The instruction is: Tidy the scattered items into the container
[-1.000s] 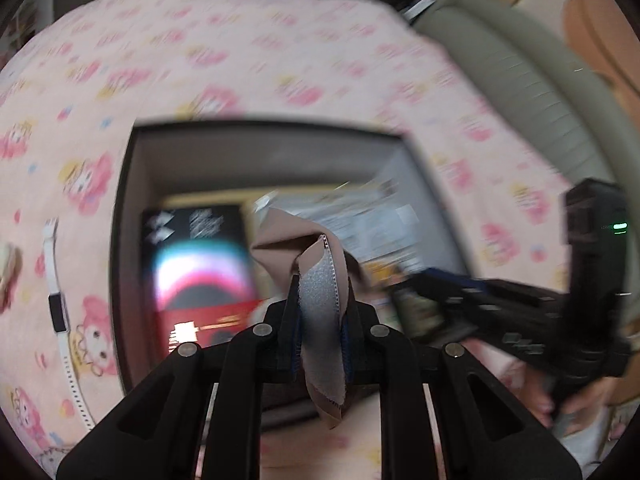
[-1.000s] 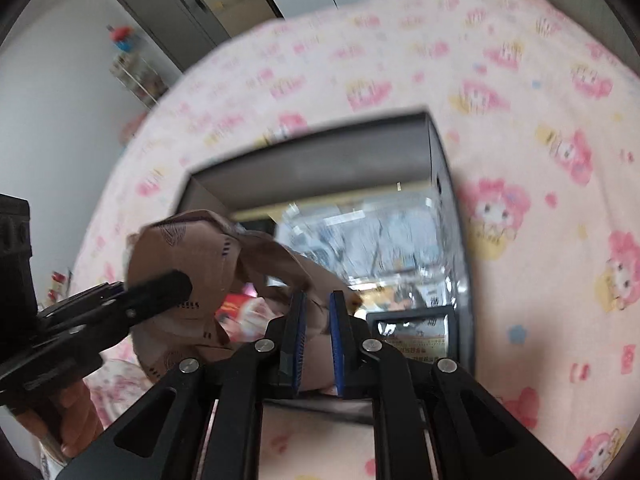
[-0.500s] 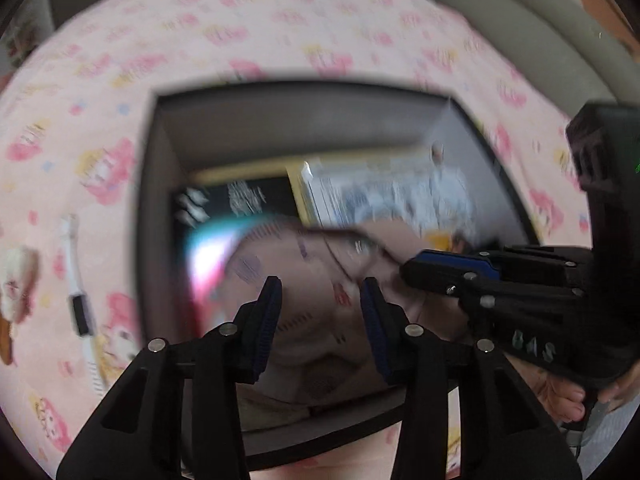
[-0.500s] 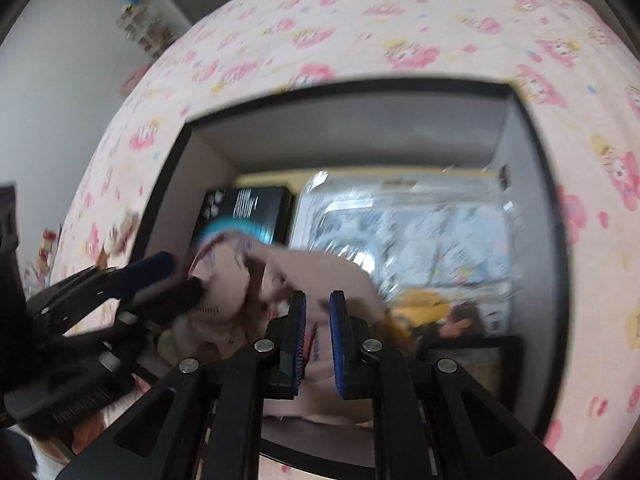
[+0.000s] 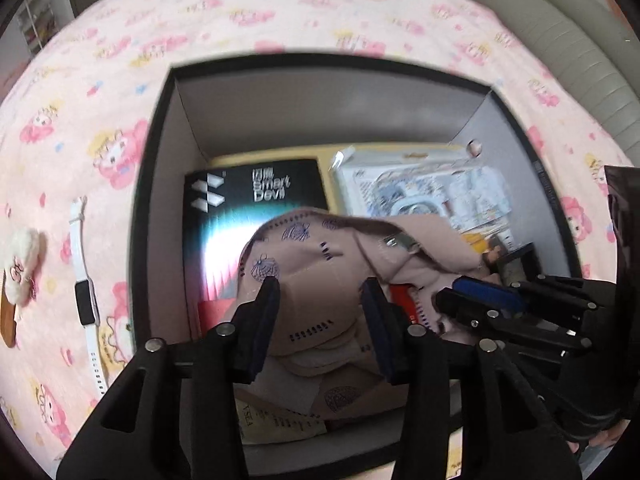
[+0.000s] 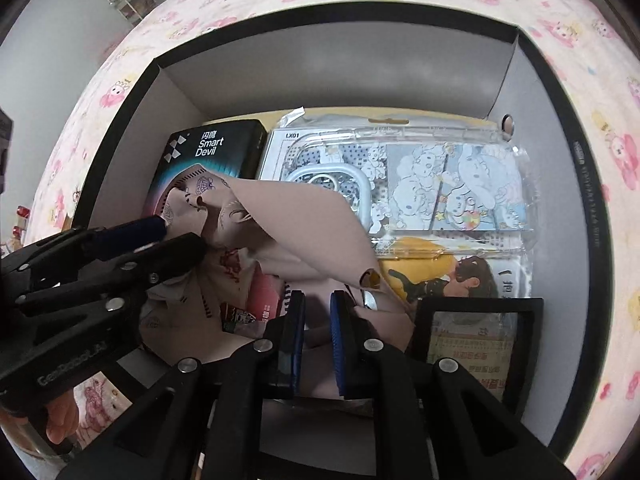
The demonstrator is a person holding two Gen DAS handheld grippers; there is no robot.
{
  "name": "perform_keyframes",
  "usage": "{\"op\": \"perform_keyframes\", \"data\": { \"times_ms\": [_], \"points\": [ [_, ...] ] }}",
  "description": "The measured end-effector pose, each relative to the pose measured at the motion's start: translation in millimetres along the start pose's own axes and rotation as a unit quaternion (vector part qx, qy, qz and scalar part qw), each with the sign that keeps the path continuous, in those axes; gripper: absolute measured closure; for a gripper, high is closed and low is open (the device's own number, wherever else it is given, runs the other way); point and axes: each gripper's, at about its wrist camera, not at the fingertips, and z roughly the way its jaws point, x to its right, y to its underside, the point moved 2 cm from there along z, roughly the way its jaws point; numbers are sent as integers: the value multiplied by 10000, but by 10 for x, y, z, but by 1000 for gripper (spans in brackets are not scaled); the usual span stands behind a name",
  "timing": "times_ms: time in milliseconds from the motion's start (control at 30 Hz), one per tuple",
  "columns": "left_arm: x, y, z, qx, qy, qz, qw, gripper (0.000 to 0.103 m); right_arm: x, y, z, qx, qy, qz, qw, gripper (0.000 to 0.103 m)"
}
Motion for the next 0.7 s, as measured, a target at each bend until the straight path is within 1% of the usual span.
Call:
{"op": "perform_keyframes", "data": {
  "times_ms": [33,67,100,133,200,233,267,333,400,433,467,567,667,700],
  "points": [
    [4,18,-65,110,17,19,9999,51,2,17,-47,93,130,-4,9999,83],
    [11,37,-154,266,16,38,9996,47,2,37,-125,243,262,2,9994,80],
    [21,53,-246,427,2,59,9991,41,-2,51,-200,375,325,8,9988,72],
    [28,67,-359,620,-20,77,9980,37,-10,69,-316,571,411,20,9975,63],
    [39,23,-552,951,-88,85,9954,27,-28,97,-519,932,553,50,9941,51],
    [56,29,-671,1115,-101,98,9937,23,-28,126,-659,1182,666,116,9907,46],
    [78,28,-802,1283,-98,111,9916,18,-22,152,-756,1332,751,187,9881,44],
    [99,-3,-1029,1530,-90,127,9881,14,-16,211,-962,1587,889,355,9827,37],
    [171,-12,-1232,1788,-71,164,9837,7,-18,195,-1175,1846,990,483,9766,33],
    [199,-22,-1308,1885,-58,191,9819,5,-29,231,-1289,1983,1059,523,9730,32],
    [227,-36,-1386,1980,-63,206,9800,1,-81,274,-1395,2121,1144,552,9690,32],
    [269,21,-1664,2199,-51,220,9753,1,-189,366,-1700,2466,1301,589,9585,29],
    [299,110,-1958,2428,-48,238,9698,1,-289,502,-2044,2710,1344,627,9511,28],
    [313,151,-2047,2531,-63,258,9671,1,-342,525,-2087,2790,1341,625,9488,28]
  ]
}}
